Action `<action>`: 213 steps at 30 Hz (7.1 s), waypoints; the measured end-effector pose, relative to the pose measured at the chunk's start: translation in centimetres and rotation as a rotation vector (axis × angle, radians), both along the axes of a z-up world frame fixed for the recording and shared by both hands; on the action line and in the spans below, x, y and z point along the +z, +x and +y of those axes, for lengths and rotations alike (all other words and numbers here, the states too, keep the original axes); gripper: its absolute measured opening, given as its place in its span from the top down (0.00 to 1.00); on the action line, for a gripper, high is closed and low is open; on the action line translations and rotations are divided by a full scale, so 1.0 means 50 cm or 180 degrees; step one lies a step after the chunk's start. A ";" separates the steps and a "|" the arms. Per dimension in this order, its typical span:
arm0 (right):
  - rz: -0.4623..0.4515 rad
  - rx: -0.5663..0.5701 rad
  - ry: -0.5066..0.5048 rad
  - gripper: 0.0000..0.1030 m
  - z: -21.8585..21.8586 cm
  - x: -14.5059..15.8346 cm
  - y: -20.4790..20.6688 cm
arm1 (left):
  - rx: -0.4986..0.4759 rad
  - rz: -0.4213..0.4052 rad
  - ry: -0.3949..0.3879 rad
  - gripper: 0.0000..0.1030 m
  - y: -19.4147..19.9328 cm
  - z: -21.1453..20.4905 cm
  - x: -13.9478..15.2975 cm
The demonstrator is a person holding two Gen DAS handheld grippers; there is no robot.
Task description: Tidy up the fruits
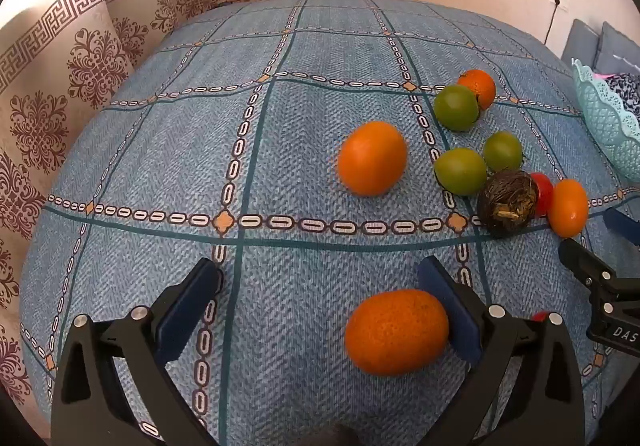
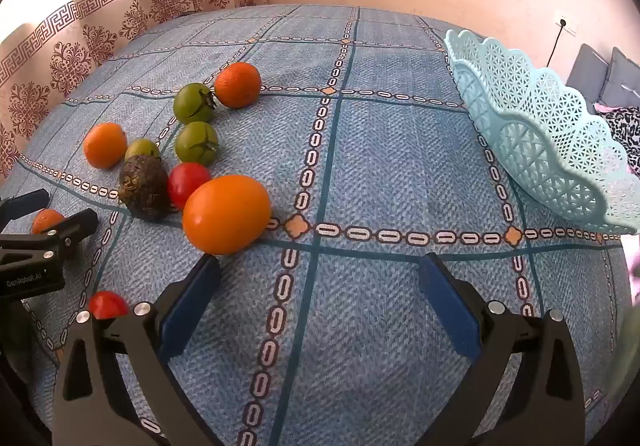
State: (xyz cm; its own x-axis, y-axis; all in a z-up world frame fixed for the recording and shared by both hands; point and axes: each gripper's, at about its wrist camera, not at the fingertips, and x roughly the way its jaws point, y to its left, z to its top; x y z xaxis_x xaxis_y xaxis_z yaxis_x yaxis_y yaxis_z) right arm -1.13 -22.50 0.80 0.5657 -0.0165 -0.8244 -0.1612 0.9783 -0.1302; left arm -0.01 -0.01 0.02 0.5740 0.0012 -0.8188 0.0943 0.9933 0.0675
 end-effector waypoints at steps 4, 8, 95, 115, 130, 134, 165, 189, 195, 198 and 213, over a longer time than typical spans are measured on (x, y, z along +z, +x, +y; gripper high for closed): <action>0.0005 0.0000 -0.0010 0.02 0.000 0.000 0.000 | 0.0001 0.0010 -0.0004 0.05 0.001 0.000 0.000; 0.0008 -0.0001 -0.0010 0.02 0.000 0.000 0.000 | 0.0007 0.0001 0.0014 0.05 -0.004 -0.005 0.002; -0.0426 0.0483 0.0442 0.02 -0.016 0.056 -0.046 | -0.0083 -0.0682 -0.0086 0.05 -0.058 -0.023 0.053; -0.0454 0.0580 0.0806 0.02 -0.019 0.083 -0.067 | -0.0210 -0.0936 -0.0289 0.05 -0.157 0.021 0.109; -0.0119 0.1236 0.0657 0.43 0.088 0.040 -0.123 | -0.0466 -0.0787 -0.0153 0.07 -0.214 0.010 0.084; -0.0033 0.1304 0.0620 0.50 0.100 0.030 -0.123 | -0.0395 -0.0754 -0.0132 0.07 -0.215 0.027 0.076; -0.0078 0.0982 0.0732 0.73 0.051 0.060 -0.093 | -0.0752 -0.0207 -0.0392 0.54 -0.168 -0.026 0.023; -0.0518 0.0611 0.0915 0.73 -0.038 0.161 -0.089 | -0.0941 -0.0687 -0.0412 0.61 -0.147 -0.079 0.148; -0.0761 0.0244 0.1027 0.73 -0.127 0.218 -0.077 | -0.1035 -0.0866 -0.0462 0.61 -0.118 -0.132 0.209; -0.0852 0.0047 0.1041 0.73 -0.173 0.237 -0.074 | -0.1095 -0.0911 -0.0502 0.61 -0.101 -0.167 0.230; -0.1054 -0.0505 0.0995 0.73 -0.308 0.268 -0.033 | -0.1380 -0.0903 -0.0565 0.61 -0.038 -0.339 0.261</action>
State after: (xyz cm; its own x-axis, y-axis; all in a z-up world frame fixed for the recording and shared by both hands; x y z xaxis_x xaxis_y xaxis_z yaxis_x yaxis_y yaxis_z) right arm -2.77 -37.91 14.21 0.8092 0.0960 -0.5796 -0.0063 0.9879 0.1549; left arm -1.89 -16.95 13.05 0.6896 -0.4087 -0.5978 0.4999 0.8659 -0.0154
